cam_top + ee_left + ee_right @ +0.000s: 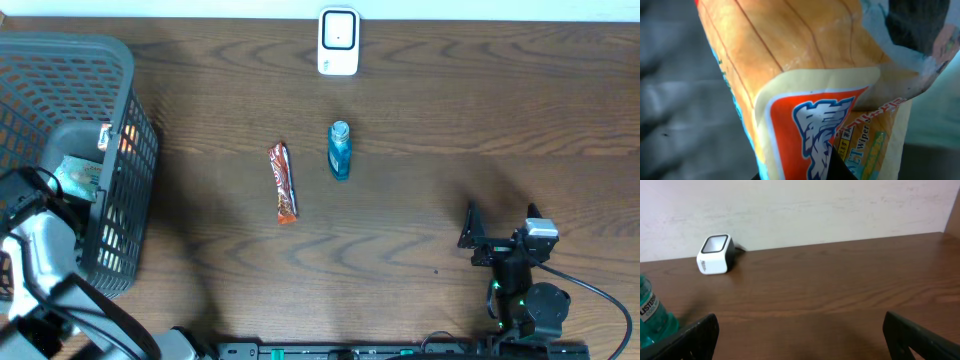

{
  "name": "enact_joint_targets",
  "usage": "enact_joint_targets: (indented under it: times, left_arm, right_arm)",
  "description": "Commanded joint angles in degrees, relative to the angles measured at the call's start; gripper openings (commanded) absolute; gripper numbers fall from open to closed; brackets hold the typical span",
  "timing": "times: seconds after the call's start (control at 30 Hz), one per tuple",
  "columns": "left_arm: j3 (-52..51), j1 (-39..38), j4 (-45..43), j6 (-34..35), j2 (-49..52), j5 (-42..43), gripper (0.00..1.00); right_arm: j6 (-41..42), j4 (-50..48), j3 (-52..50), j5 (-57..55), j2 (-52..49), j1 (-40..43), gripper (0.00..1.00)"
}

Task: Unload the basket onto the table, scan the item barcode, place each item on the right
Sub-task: 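Reach the left gripper into the basket and grasp the yellow snack bag, then carry the yellow snack bag out and place it right of the bottle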

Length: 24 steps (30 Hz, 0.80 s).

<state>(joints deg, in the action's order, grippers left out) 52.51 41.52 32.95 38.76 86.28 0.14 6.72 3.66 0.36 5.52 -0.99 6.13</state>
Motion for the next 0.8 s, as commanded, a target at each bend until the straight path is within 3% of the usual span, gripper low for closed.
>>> enact_joint_targets:
  times: [0.0,0.23,0.37,0.4,0.53,0.63,0.77]
  left_arm:
    - [4.1,0.0,-1.7,-0.6,-7.3,7.0,0.07]
    - [5.3,0.0,-12.5,0.0,-23.0,8.4,0.08]
    - [5.3,0.0,-19.0,7.9,-29.7,8.5,0.08]
    - [5.3,-0.1,-21.1,11.9,-32.3,11.3,0.08]
    - [5.3,-0.9,-28.9,16.9,-35.5,26.9,0.08]
    - [5.3,-5.2,-41.7,20.1,-35.7,42.8,0.08]
    - [5.3,-12.6,-52.1,20.1,-35.7,50.9,0.08]
  right_arm:
    - [-0.6,0.2,0.0,0.0,0.2,-0.1,0.99]
    - [-0.6,0.2,0.0,0.0,0.2,-0.1,0.99]
    - [-0.6,0.2,0.0,0.0,0.2,-0.1,0.99]
    - [-0.6,0.2,0.0,0.0,0.2,-0.1,0.99]
    - [-0.6,0.2,0.0,0.0,0.2,-0.1,0.99]
    - [-0.6,0.2,0.0,0.0,0.2,-0.1,0.99]
    - [-0.6,0.2,0.0,0.0,0.2,-0.1,0.99]
